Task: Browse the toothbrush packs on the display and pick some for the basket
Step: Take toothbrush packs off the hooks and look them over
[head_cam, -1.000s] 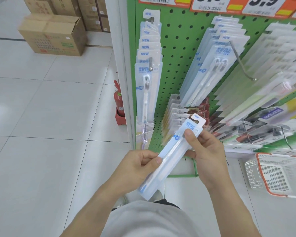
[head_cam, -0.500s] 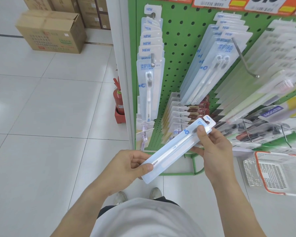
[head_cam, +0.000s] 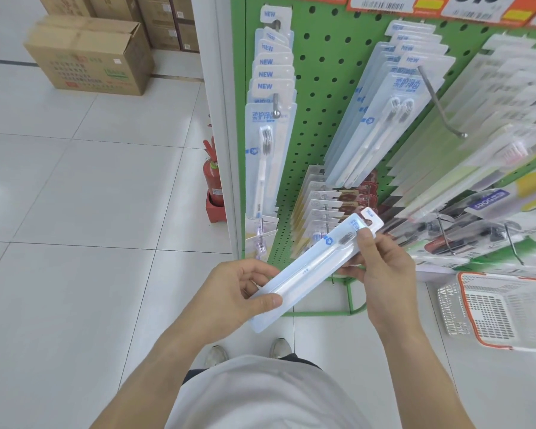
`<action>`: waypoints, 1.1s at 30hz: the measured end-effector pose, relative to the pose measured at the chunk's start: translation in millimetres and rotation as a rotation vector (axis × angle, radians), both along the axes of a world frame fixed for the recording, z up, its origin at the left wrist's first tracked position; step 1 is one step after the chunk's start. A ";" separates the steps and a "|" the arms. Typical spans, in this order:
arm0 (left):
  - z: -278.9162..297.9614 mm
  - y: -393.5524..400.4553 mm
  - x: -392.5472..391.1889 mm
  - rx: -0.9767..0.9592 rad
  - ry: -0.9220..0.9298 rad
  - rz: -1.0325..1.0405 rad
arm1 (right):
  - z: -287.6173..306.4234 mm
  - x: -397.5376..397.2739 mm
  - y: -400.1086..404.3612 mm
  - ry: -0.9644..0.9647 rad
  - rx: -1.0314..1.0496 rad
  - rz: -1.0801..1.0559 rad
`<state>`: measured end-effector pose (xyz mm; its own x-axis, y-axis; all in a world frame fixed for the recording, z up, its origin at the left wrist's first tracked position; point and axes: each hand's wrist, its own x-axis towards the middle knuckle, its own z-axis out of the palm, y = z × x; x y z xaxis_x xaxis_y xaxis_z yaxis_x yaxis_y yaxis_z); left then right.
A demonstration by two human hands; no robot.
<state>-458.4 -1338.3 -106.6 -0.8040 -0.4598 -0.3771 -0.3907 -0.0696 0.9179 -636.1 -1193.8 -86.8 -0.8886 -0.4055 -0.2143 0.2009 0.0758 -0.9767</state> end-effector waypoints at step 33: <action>15.2 11.0 -13.3 -0.590 0.224 -0.104 | 5.6 25.7 -16.2 -0.176 -0.171 0.224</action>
<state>-471.6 -1327.3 -91.4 -0.8855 -0.4542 0.0978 -0.1627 0.5002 0.8505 -610.4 -1210.0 -81.1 -0.7286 -0.6301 -0.2687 0.3649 -0.0251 -0.9307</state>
